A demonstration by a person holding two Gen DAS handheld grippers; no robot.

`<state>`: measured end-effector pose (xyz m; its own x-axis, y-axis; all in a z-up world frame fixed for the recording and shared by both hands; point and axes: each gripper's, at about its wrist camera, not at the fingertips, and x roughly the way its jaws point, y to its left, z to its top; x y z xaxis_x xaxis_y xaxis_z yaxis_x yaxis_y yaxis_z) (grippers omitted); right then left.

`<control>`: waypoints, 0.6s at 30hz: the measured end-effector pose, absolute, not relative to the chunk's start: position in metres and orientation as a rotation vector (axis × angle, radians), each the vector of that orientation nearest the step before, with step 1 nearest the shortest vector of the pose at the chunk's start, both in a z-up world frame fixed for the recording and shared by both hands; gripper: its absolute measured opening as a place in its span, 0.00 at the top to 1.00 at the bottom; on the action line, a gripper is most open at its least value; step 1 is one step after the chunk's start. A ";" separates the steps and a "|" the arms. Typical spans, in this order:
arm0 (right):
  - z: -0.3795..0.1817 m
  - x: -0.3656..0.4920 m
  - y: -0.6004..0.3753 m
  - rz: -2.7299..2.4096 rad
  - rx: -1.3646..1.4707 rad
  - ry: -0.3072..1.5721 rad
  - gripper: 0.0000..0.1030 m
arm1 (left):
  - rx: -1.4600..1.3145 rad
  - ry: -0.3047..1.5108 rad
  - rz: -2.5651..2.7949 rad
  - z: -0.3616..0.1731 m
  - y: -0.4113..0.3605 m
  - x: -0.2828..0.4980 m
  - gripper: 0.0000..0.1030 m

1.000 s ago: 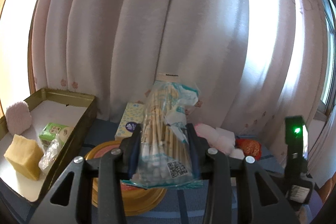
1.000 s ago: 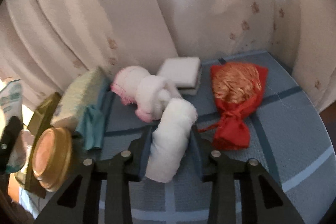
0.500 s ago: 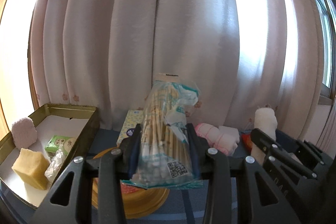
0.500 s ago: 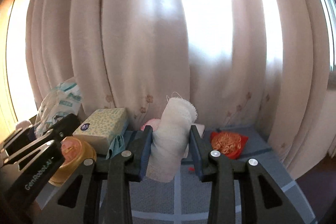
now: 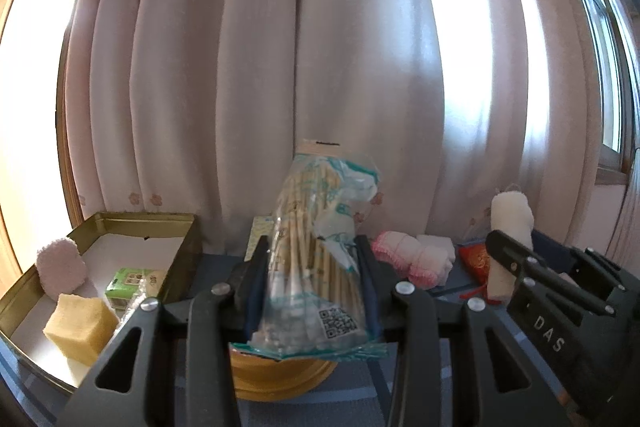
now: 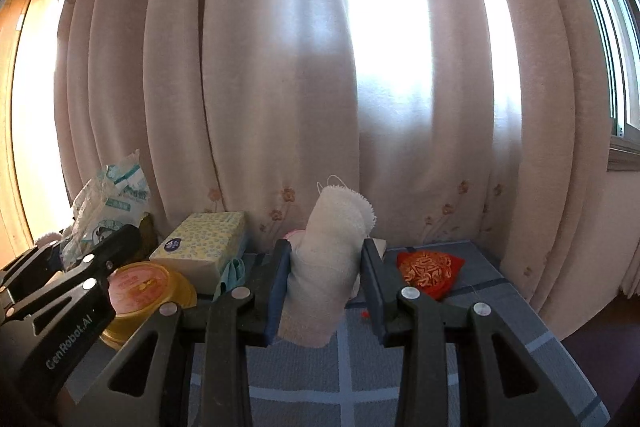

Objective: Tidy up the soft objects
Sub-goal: 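Carry the swab bag and white towel with both grippers over the gold tray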

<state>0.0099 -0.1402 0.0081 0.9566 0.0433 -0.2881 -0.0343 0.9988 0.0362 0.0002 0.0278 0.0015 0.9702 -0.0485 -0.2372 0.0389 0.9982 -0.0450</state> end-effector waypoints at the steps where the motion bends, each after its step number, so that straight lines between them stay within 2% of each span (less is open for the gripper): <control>1: 0.008 0.008 -0.139 0.037 0.034 0.291 0.63 | -0.040 0.238 -0.048 0.001 0.029 0.000 0.62; 18: 0.005 -0.006 -0.079 0.121 0.012 0.297 0.63 | -0.129 0.213 -0.031 0.001 0.087 -0.016 0.62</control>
